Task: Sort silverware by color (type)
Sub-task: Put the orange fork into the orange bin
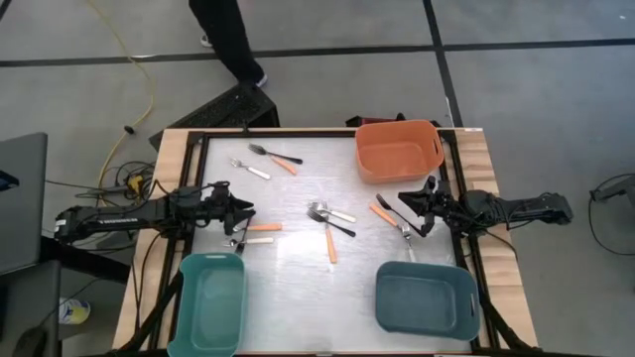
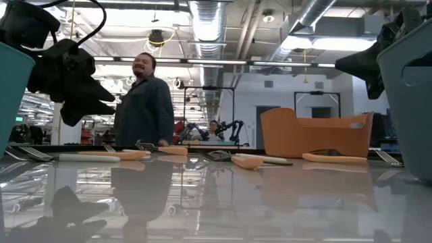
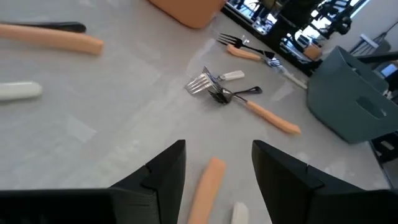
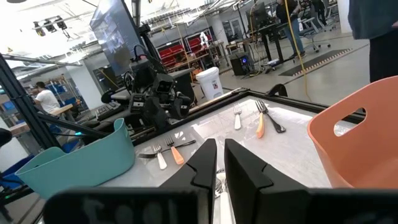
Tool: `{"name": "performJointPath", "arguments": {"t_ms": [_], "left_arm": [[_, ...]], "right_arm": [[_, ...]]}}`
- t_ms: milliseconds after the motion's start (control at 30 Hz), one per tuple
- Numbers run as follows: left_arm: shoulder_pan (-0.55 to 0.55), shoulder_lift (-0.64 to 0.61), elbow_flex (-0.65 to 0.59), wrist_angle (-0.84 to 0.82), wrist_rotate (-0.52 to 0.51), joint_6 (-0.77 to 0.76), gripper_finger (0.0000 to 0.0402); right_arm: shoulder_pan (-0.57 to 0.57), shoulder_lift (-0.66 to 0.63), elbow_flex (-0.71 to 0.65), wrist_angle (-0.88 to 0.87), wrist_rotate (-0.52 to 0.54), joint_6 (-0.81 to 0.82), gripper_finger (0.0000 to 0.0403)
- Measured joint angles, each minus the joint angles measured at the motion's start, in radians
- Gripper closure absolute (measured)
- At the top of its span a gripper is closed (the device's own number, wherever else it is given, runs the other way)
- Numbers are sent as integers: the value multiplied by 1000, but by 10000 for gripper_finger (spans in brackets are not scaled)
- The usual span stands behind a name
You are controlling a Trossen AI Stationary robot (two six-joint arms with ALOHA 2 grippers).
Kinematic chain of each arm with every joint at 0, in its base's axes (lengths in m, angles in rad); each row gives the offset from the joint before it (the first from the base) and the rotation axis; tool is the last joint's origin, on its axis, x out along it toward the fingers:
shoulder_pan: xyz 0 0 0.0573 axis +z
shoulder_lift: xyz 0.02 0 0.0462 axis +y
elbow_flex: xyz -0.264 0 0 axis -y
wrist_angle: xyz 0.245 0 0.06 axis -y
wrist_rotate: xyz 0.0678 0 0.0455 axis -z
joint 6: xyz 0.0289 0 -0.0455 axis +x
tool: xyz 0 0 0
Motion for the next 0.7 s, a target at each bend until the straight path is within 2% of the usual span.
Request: {"name": "performJointPath", "arguments": {"t_ms": [100,233,333,433,567,700], "left_arm": [[0,0,0,1,10,-67,233],[0,0,0,13,-18,-356,233],[0,0,-1,42,-59,-453,233],[-1,0,0,154,-153,-420,233],[0,0,0,339,-294,-256,233],[0,32,0,471,-322,-82,233]], "right_arm": [[0,0,0,0,0,0,344],[0,0,0,0,0,0,344],[0,0,0,0,0,0,344],[0,0,0,14,1,0,344],[-10,0,2,98,21,-29,344],[-33,37,42,83,6,-32,344]]}}
